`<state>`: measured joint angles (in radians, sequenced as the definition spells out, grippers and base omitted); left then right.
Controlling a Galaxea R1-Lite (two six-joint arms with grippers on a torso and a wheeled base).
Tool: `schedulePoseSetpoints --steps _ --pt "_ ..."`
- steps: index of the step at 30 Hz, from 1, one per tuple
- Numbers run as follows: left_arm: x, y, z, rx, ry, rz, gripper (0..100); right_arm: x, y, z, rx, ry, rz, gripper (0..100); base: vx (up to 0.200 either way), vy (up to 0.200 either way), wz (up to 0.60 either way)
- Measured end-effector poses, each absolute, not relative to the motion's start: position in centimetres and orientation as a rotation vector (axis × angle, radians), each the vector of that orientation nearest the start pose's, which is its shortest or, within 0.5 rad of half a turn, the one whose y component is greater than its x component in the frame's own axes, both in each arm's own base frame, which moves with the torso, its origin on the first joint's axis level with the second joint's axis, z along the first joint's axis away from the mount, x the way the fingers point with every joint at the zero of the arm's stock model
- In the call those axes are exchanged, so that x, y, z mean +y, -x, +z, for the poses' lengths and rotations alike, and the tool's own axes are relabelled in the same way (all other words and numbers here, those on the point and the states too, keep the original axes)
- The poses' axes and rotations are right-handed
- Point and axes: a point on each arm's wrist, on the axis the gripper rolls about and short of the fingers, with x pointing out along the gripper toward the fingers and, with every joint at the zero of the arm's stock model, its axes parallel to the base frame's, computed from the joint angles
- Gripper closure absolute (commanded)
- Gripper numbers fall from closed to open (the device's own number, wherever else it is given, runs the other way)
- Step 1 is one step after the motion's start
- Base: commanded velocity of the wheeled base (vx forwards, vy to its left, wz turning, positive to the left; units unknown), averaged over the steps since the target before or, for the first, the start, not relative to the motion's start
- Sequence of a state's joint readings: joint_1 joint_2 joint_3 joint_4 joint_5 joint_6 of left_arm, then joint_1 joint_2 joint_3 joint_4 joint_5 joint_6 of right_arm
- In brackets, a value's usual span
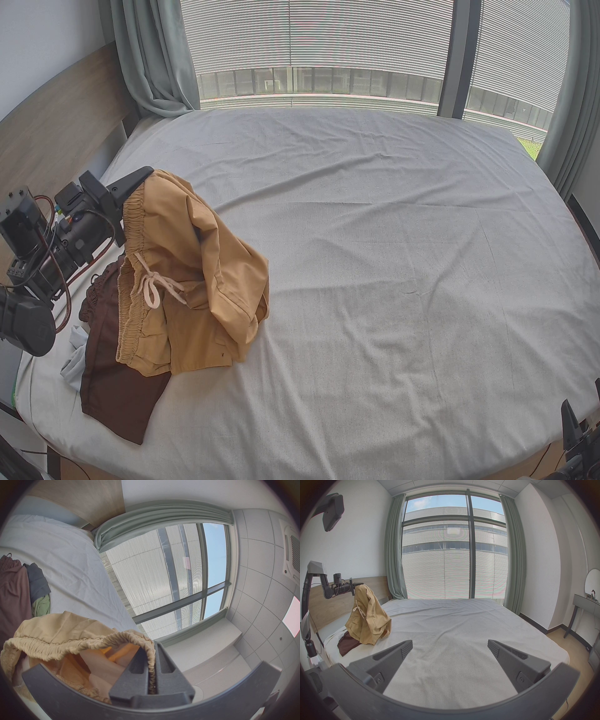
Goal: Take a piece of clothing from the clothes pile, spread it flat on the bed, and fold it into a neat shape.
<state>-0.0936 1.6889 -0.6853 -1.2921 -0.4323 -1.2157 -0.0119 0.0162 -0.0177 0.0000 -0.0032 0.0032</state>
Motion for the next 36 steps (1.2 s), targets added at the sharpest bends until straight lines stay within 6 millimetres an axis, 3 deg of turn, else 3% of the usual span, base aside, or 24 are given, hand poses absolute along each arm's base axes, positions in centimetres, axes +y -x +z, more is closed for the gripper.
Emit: schedulePoseSetpoints --steps 18,36 --pt "-5.8 -27.2 24.9 0.055 1.176 -0.714 100 0.0 2.3 8.1 -0.001 -0.001 -0.014 0 0.0 0.0 0.0" --pt "-12.7 -24.7 27.8 0.167 1.201 -0.945 100 0.0 2.3 8.1 -0.001 -0.001 -0.016 0 0.0 0.0 0.0"
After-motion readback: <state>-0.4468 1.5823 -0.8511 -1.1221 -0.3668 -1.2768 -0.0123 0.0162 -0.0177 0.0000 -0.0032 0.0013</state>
